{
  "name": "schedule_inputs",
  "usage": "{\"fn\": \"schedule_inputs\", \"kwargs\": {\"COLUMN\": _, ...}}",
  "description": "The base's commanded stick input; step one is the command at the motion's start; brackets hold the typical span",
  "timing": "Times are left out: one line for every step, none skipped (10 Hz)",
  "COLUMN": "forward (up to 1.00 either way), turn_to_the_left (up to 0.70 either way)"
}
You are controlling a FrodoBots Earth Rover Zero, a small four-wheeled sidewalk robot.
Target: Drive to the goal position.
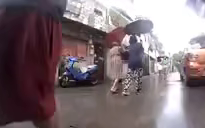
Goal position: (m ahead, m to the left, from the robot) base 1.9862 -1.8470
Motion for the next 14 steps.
{"fn": "schedule_inputs", "kwargs": {"forward": 0.00, "turn_to_the_left": 0.00}}
{"fn": "schedule_inputs", "kwargs": {"forward": 0.00, "turn_to_the_left": 0.00}}
{"fn": "schedule_inputs", "kwargs": {"forward": 0.00, "turn_to_the_left": -0.51}}
{"fn": "schedule_inputs", "kwargs": {"forward": 0.00, "turn_to_the_left": -0.69}}
{"fn": "schedule_inputs", "kwargs": {"forward": 0.00, "turn_to_the_left": -0.69}}
{"fn": "schedule_inputs", "kwargs": {"forward": 0.00, "turn_to_the_left": -0.69}}
{"fn": "schedule_inputs", "kwargs": {"forward": 0.00, "turn_to_the_left": -0.18}}
{"fn": "schedule_inputs", "kwargs": {"forward": 0.00, "turn_to_the_left": 0.00}}
{"fn": "schedule_inputs", "kwargs": {"forward": 0.18, "turn_to_the_left": 0.00}}
{"fn": "schedule_inputs", "kwargs": {"forward": 0.57, "turn_to_the_left": 0.00}}
{"fn": "schedule_inputs", "kwargs": {"forward": 0.69, "turn_to_the_left": 0.00}}
{"fn": "schedule_inputs", "kwargs": {"forward": 0.69, "turn_to_the_left": 0.00}}
{"fn": "schedule_inputs", "kwargs": {"forward": 0.69, "turn_to_the_left": 0.00}}
{"fn": "schedule_inputs", "kwargs": {"forward": 0.69, "turn_to_the_left": -0.11}}
